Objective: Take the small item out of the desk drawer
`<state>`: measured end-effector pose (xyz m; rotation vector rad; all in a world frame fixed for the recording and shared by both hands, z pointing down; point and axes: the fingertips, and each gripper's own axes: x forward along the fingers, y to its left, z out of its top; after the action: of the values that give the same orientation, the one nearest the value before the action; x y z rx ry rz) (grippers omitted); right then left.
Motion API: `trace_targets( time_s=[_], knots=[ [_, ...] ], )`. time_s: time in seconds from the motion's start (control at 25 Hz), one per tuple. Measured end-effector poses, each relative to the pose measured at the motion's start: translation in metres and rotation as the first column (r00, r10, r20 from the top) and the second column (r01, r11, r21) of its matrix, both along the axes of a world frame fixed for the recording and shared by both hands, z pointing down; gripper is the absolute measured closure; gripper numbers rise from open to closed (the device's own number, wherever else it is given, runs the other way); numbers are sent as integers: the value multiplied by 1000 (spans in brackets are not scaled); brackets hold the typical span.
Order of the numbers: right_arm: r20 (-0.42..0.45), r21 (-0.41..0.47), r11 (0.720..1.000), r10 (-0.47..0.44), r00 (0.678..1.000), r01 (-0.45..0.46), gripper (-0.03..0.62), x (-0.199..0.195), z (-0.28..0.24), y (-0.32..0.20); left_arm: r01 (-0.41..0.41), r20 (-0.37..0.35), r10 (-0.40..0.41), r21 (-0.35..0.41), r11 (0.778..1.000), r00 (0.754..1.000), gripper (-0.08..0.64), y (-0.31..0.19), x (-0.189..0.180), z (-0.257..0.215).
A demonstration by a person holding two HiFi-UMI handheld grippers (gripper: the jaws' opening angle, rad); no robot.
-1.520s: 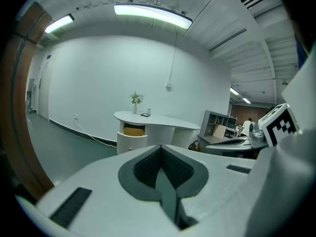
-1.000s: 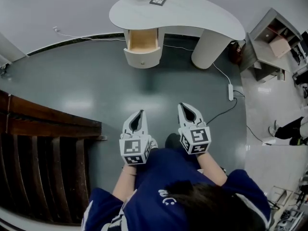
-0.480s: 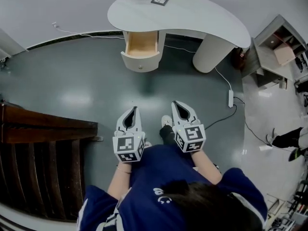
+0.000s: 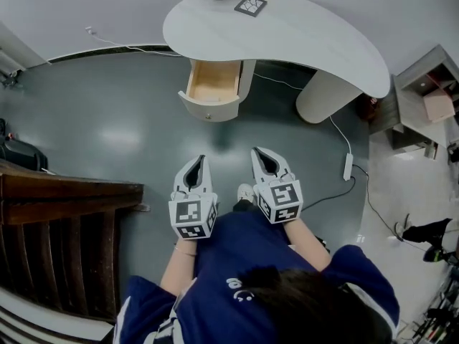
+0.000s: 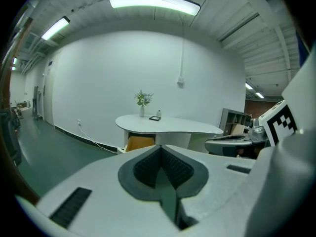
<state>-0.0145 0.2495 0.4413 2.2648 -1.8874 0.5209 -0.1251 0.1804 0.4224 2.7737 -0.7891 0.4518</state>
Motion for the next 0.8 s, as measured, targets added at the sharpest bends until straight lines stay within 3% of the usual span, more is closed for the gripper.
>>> trace_targets(
  time_s=[0.48,0.8],
  knots=[
    [31,-11,995,-95,995,95,584,74,14,-31,35,20,-34,-8,999,999,557,-17,87,10],
    [68,-35,993,-108,992,111,584,91,23,-31,48,38,-47,-16,999,998,557,-19,104,13]
  ],
)
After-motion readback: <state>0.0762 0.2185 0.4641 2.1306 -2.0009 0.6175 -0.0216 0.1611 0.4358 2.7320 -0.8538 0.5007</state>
